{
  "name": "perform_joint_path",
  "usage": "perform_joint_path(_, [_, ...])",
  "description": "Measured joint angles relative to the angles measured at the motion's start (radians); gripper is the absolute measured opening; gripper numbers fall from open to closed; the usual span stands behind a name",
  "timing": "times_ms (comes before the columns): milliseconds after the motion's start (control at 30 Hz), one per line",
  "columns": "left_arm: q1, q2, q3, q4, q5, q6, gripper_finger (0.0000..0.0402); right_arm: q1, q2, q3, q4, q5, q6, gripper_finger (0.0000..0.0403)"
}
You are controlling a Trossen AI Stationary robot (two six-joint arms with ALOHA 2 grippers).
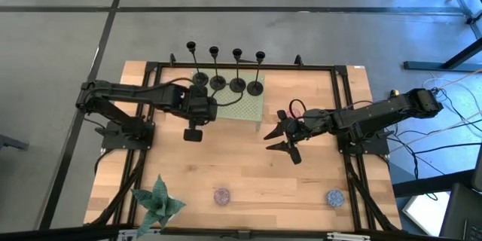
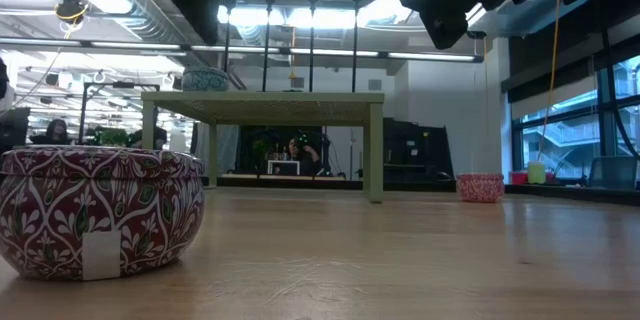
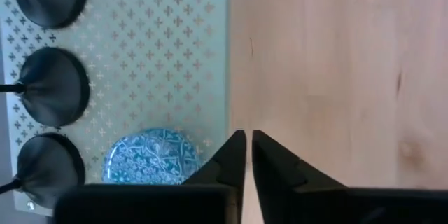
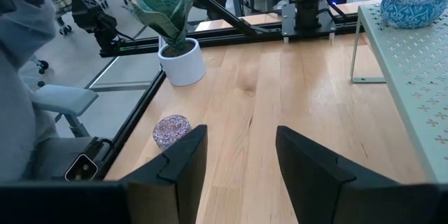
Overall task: Pick & Place candle stick holders
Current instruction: Put the light blue candle on the shelf
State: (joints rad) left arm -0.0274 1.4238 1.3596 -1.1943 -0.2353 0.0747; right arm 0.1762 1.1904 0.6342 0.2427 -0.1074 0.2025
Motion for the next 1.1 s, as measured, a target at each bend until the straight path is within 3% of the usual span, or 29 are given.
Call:
perform_joint_path(400, [0.052, 0.0, -0.089, 0.015, -0.064, 0.023, 0.0001, 0.0, 0.0, 0.0, 0.0, 0.0, 0.0, 0.0175])
perform_joint_path(767, [0.131, 0.0, -0.093, 0.016, -0.092, 0.056, 0.0003, 0.0, 0.0, 0.0, 0.0, 0.0, 0.0, 0.0175])
perform_joint_path(1100, [0.142, -0.001, -0.084, 0.005, -0.044, 0.07, 0.0003, 0.0, 0.0, 0.0, 0.0, 0.0, -0.001, 0.0175])
